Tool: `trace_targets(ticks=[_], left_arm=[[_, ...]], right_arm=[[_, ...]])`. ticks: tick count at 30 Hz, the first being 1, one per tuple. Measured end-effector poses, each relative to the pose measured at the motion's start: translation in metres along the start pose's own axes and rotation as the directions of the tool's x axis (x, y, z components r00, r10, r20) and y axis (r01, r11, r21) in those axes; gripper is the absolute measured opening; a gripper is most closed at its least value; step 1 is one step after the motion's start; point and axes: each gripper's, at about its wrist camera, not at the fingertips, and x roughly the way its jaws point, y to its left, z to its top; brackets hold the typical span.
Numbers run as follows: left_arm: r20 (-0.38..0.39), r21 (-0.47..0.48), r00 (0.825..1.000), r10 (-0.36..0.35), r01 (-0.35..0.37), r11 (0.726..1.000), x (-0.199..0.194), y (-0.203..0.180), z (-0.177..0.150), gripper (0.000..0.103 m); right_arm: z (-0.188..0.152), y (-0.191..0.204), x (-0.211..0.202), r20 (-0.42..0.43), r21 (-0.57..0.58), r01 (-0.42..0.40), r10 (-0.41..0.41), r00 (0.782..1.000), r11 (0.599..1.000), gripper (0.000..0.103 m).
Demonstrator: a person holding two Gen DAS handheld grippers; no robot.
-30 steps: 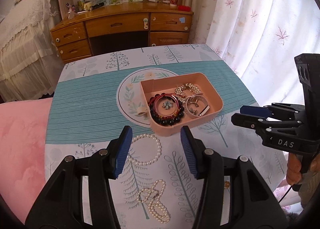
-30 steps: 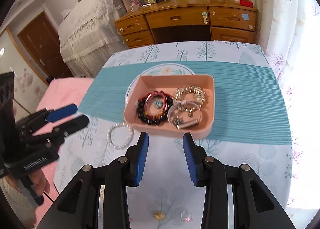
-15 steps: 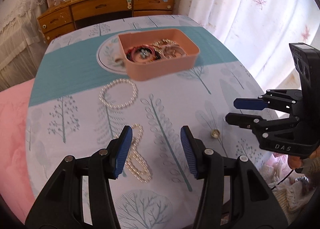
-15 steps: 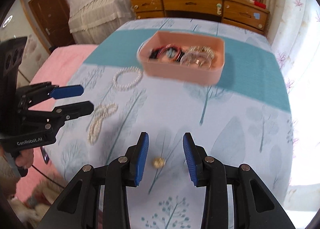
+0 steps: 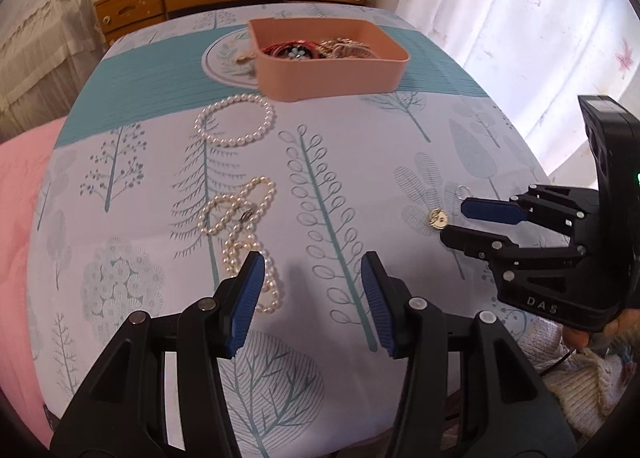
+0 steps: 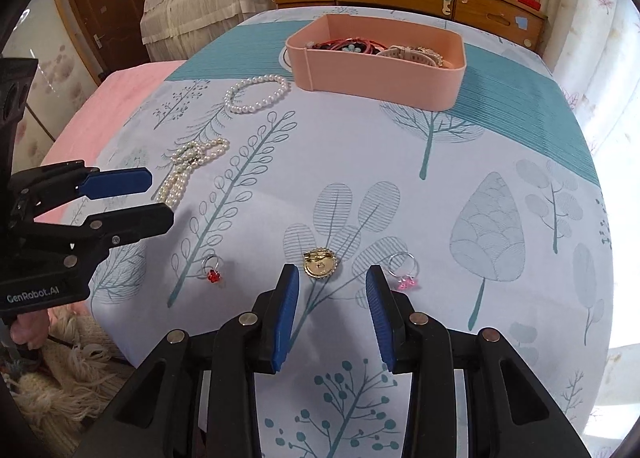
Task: Organize jewelry
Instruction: 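Lower the right tool onto the gold round pin and grasp it, then grasp the small pearl bracelet with the left tool while the right tool holds the pin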
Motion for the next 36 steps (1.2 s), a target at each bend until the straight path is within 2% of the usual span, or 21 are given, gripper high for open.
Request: trace_targets(ticks=[7, 10, 11, 12, 17, 26, 31, 36], left_arm=[[0.008, -0.095, 1.000, 0.017, -0.017, 0.995, 0.003, 0.027, 0.005, 0.047], [0.002, -0.115, 1.000, 0.025, -0.024, 0.993, 0.006, 0.037, 0.009, 0.047], [0.000, -0.125, 1.000, 0.025, -0.025, 0.992, 0.008, 0.042, 0.013, 0.047], [-0.001, -0.134, 1.000, 0.027, -0.027, 0.991, 0.009, 0.046, 0.016, 0.047], [0.008, -0.180, 0.999, 0.054, -0.051, 0.982, 0.014, 0.074, 0.046, 0.047], [-0.072, -0.167, 0.992, 0.107, -0.117, 0.979, 0.057, 0.111, 0.126, 0.047], [-0.146, -0.136, 0.983, 0.112, -0.132, 0.982, 0.086, 0.110, 0.144, 0.047], [-0.177, -0.089, 0.977, 0.117, -0.135, 0.987, 0.101, 0.101, 0.148, 0.047]], right_arm=[[0.006, 0.017, 0.011, 0.026, -0.083, 0.049, -0.047, 0.999, 0.995, 0.035], [0.005, 0.022, 0.012, 0.040, -0.125, 0.069, -0.064, 0.997, 0.990, 0.028], [0.005, 0.023, 0.012, 0.044, -0.131, 0.070, -0.065, 0.997, 0.989, 0.021], [0.005, 0.024, 0.012, 0.048, -0.137, 0.073, -0.067, 0.997, 0.988, 0.019], [0.007, 0.020, 0.013, 0.049, -0.122, 0.055, -0.049, 0.998, 0.991, 0.018], [0.028, 0.010, 0.022, 0.048, -0.091, 0.023, -0.019, 0.999, 0.996, 0.018], [0.046, -0.001, 0.026, 0.056, -0.055, -0.001, 0.004, 0.998, 0.998, 0.018], [0.072, -0.017, 0.026, 0.074, -0.007, -0.021, 0.021, 0.997, 1.000, 0.018]])
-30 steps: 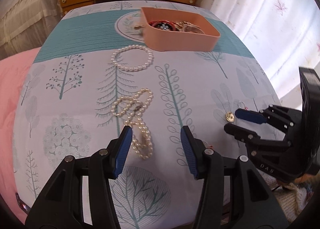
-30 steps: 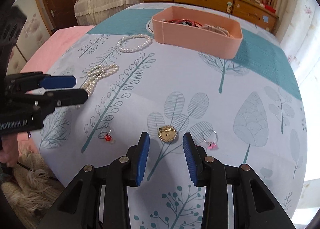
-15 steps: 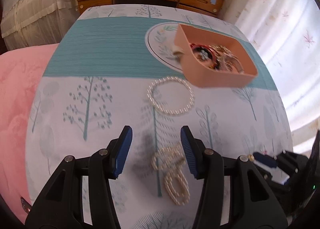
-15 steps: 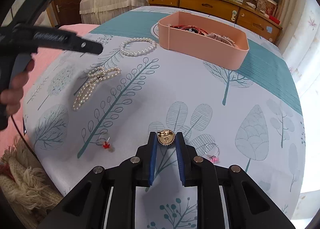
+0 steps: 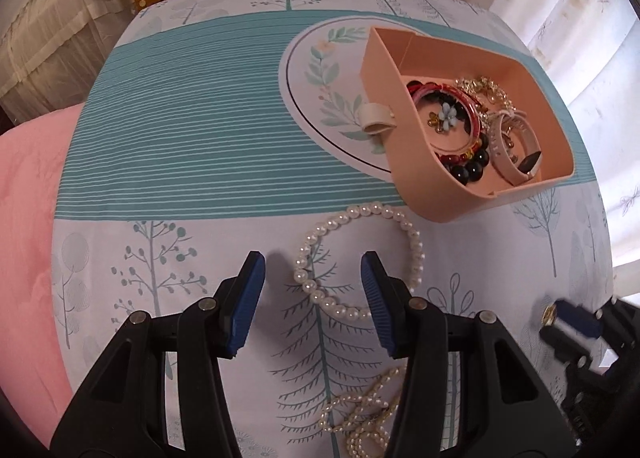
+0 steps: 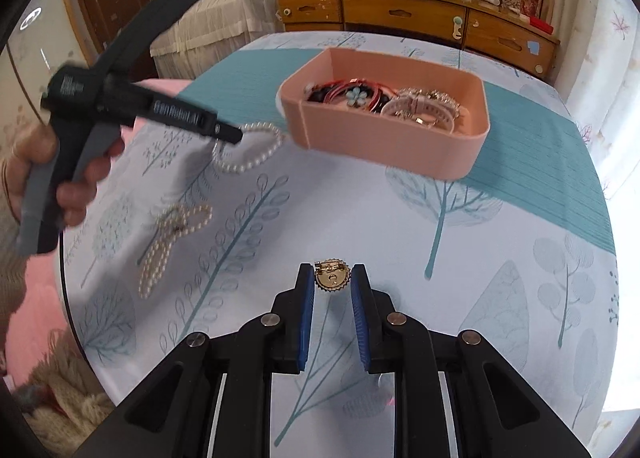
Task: Organize jewelry
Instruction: 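Grasp the small pearl bracelet with the left tool while the right tool holds the pin, then carry the pin with the right tool to the pink box while the left tool carries the pearl bracelet there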
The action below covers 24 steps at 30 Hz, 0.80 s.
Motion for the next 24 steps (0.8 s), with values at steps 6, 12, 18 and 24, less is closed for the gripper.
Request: trace_targets(ticks=[6, 12, 18, 24], left_arm=[[-0.035, 0.032, 0.999, 0.012, -0.011, 0.999, 0.010, -0.001, 0.004, 0.046], [-0.073, 0.102, 0.997, 0.008, -0.001, 0.995, 0.010, -0.007, 0.005, 0.034], [-0.119, 0.124, 0.993, -0.003, 0.018, 0.992, 0.011, -0.013, 0.007, 0.006], [-0.100, 0.010, 0.993, -0.056, 0.057, 0.998, 0.002, 0.001, 0.001, 0.005]], right_arm=[[0.033, -0.011, -0.001, 0.041, 0.036, -0.010, 0.009, 0.999, 0.999, 0.018], [0.050, -0.011, -0.004, 0.068, 0.043, -0.018, 0.015, 0.998, 0.999, 0.018], [0.046, -0.016, -0.004, 0.061, 0.073, -0.019, 0.014, 0.998, 0.997, 0.018], [0.037, -0.022, -0.006, 0.054, 0.106, -0.025, 0.020, 0.998, 0.994, 0.018]])
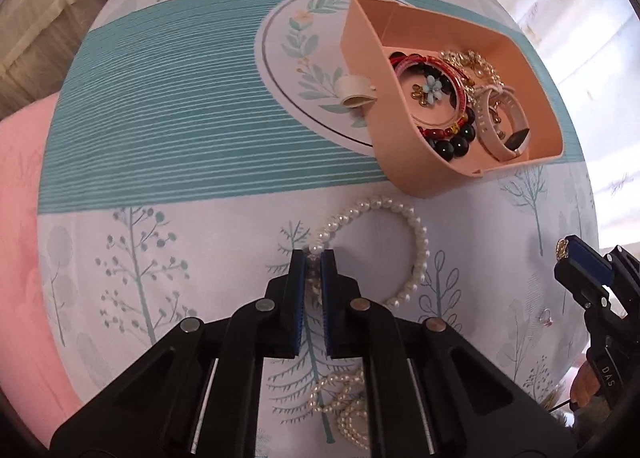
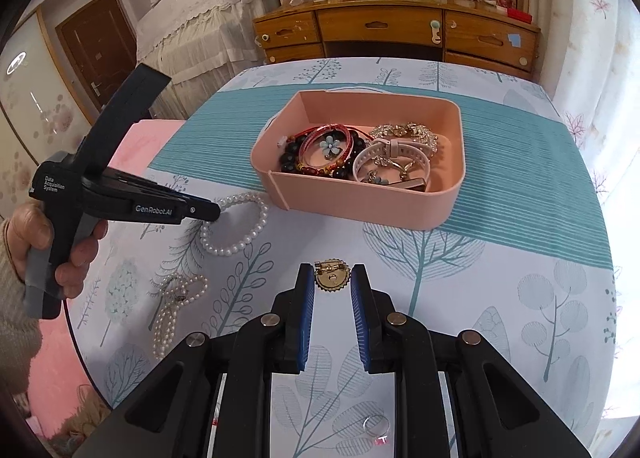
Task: Organize jewelry
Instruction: 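Carry the pin with the right tool to the pink box while the left tool carries the pearl bracelet there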
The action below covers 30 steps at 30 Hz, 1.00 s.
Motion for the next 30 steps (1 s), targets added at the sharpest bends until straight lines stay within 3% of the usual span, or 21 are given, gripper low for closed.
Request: trace_targets(ticks=[4, 10, 17, 26, 30], left_arm=[[0.055, -0.004, 0.998, 0.010, -0.010, 1.000, -0.031, -0.004, -0.008, 0.005], [0.157, 0.071, 0.987, 0.024, -0.035, 0.997, -0.090, -0.033, -0.016, 0.005], [0.262, 0.175, 0.965, 0.013, -0.060, 0.983, -0.141, -0.081, 0.010, 0.005], [0.350, 0.227, 0.936, 0.037, -0.123, 0.966, -0.150, -0.135, 0.056, 0.005], [0.336, 0.212, 0.942, 0.023, -0.099, 0.972, -0.122, -0.140, 0.083, 0.005]], right_arm=[[0.004, -0.001, -0.011, 0.015, -0.003, 0.010, -0.010, 1.000, 1.000, 0.018], [0.020, 0.001, -0.033, 0.065, -0.017, 0.018, -0.017, 0.998, 1.000, 0.018], [0.050, 0.007, -0.059, 0.112, -0.029, 0.031, -0.027, 0.993, 0.999, 0.018], [0.090, -0.016, -0.071, 0.146, 0.033, 0.059, -0.063, 0.987, 0.998, 0.018], [0.103, -0.032, -0.066, 0.146, 0.067, 0.075, -0.084, 0.986, 0.995, 0.018]])
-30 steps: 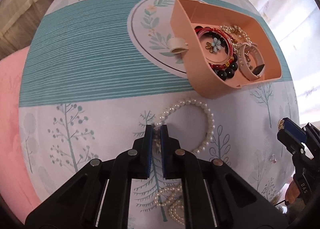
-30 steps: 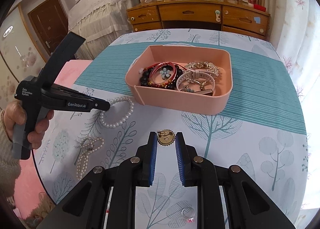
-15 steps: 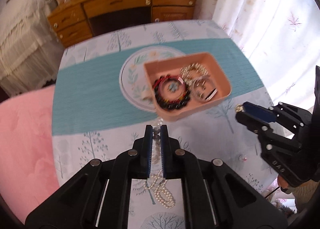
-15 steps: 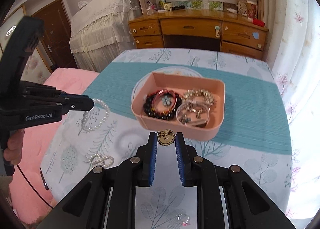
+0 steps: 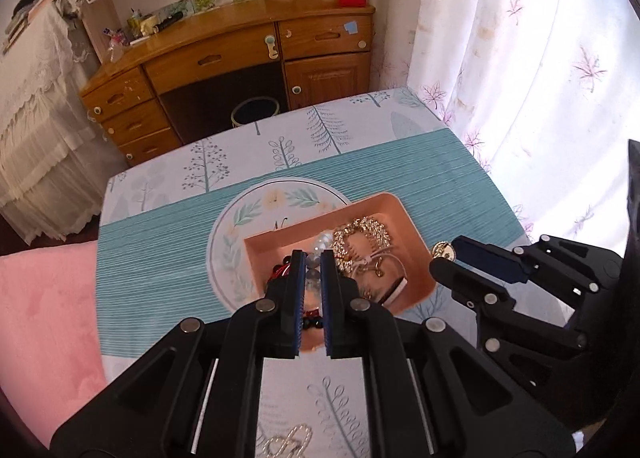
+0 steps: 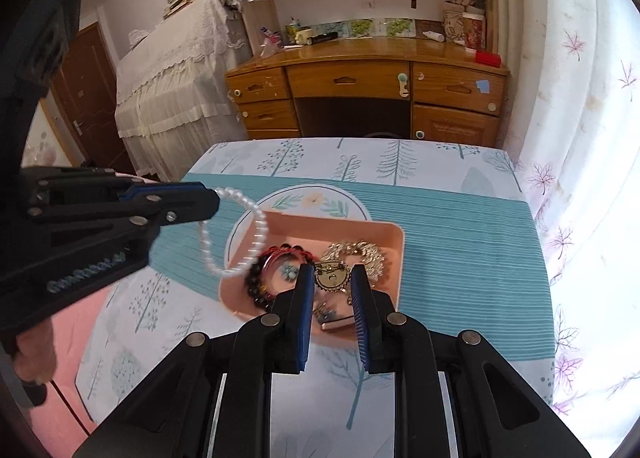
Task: Organize jewelry
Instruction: 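Carry the pin with the right tool to the pink box while the left tool carries the pearl bracelet there, then open both tools over the box to drop the pin and pearl bracelet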
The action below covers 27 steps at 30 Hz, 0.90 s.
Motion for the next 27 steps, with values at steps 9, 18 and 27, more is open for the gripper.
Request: trace_targets(ticks=[9, 18, 27], left_arm=[[-0.071, -0.055, 0.997, 0.015, -0.019, 0.998, 0.085, 0.013, -0.004, 0.005], [-0.159, -0.130, 0.987, -0.020, -0.001, 0.991, 0.108, 0.044, -0.021, 0.024], [-0.127, -0.205, 0.991, -0.036, 0.010, 0.979, 0.084, 0.070, -0.048, 0.052]], right_arm=[[0.009, -0.017, 0.052, -0.078, 0.037, 0.009, -0.007, 0.997, 0.999, 0.018], [0.003, -0.004, 0.095, -0.138, 0.010, -0.014, 0.016, 0.990, 1.000, 0.018], [-0.005, -0.004, 0.114, -0.192, 0.026, -0.031, 0.036, 0.981, 0.999, 0.019]])
